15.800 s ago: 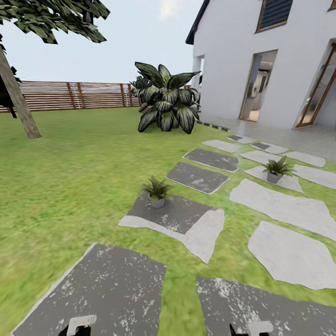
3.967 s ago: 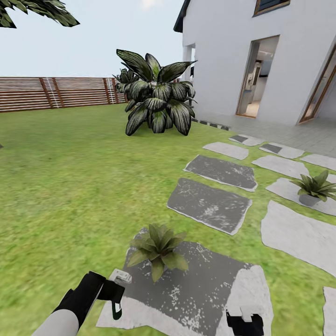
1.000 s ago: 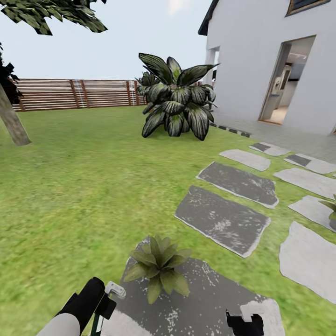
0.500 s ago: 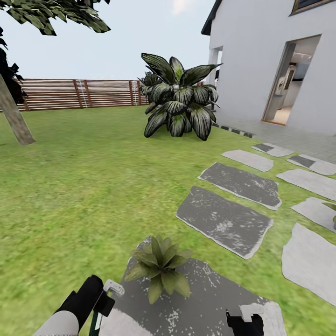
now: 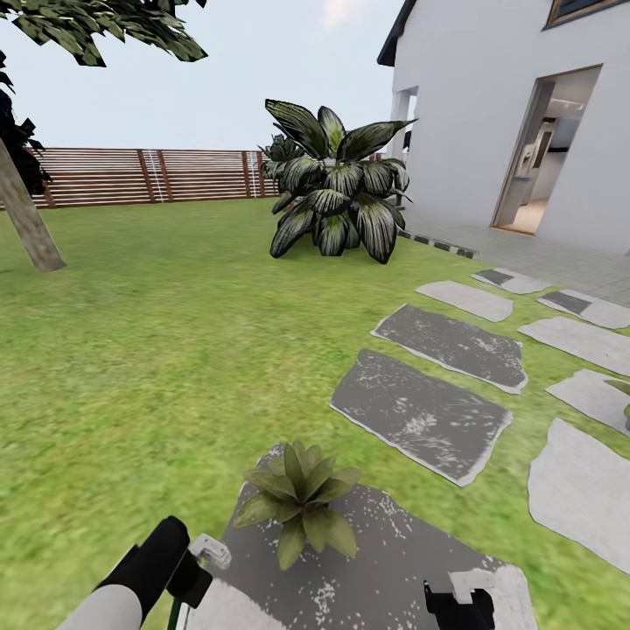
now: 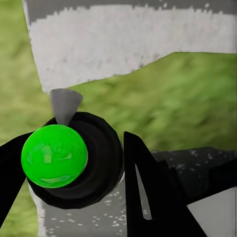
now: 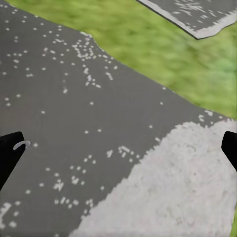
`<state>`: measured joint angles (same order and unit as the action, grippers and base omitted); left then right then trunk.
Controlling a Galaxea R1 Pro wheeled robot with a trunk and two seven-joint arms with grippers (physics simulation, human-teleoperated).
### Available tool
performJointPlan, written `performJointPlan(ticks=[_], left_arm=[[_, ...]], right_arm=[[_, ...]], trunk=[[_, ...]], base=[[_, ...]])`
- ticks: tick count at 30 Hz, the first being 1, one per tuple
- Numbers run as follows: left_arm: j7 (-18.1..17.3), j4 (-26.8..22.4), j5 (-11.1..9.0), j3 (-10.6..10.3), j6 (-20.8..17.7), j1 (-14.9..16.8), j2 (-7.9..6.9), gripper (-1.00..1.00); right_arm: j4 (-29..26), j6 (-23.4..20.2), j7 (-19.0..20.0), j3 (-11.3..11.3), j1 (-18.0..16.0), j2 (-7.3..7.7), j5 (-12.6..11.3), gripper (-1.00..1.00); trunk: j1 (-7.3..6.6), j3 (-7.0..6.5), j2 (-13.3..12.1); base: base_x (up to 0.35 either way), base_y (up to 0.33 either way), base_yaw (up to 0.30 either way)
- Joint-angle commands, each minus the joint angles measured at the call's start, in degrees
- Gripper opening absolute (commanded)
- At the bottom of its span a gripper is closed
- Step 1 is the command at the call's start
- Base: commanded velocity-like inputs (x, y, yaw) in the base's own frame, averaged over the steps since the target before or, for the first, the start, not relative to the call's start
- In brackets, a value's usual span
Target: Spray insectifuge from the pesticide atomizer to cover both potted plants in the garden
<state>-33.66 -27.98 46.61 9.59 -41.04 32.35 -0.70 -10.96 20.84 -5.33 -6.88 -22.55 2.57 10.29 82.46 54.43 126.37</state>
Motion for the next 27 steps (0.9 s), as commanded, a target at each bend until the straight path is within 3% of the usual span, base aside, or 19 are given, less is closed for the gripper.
performJointPlan(ticks=[1,4,10,14,22,27], left_arm=[[-0.5,-0.1,0.6,0.7,-0.1,0.0,0.15,-1.0],[-0.3,-0.2,0.4,1.1,-0.2,0.0,0.34,-1.0],[6.6,0.0,0.0,1.2,-0.2,0.0,0.74,-1.0],[7.2,0.0,-0.3,1.2,-0.2,0.0,0.92,-1.0],[7.3,-0.2,-0.3,1.4,-0.1,0.1,0.98,-1.0],[7.4,-0.2,-2.9,1.5,0.0,0.1,0.96,-1.0]], right_arm=[[0.1,0.2,-0.1,-0.4,0.0,-0.02,0.6,1.0],[0.1,0.2,-0.1,-0.4,0.0,-0.02,0.6,1.0],[0.1,0.2,-0.1,-0.4,0.0,-0.07,0.6,1.0],[0.1,0.2,-0.1,-0.4,0.0,-0.04,0.6,1.0],[0.1,0.2,-0.1,-0.4,0.0,-0.05,0.6,1.0],[0.1,0.2,-0.1,-0.4,0.0,-0.07,0.6,1.0]], trunk=[[-0.01,0.05,0.0],[-0.01,0.05,0.0],[-0.01,0.24,0.0],[-0.01,0.41,0.0],[-0.01,0.43,0.0],[-0.01,0.43,0.0]], base=[[0.0,0.0,0.0],[0.0,0.0,0.0],[0.0,0.0,0.093],[0.0,-0.004,0.123],[0.0,-0.243,0.007],[-0.133,-0.186,0.0]])
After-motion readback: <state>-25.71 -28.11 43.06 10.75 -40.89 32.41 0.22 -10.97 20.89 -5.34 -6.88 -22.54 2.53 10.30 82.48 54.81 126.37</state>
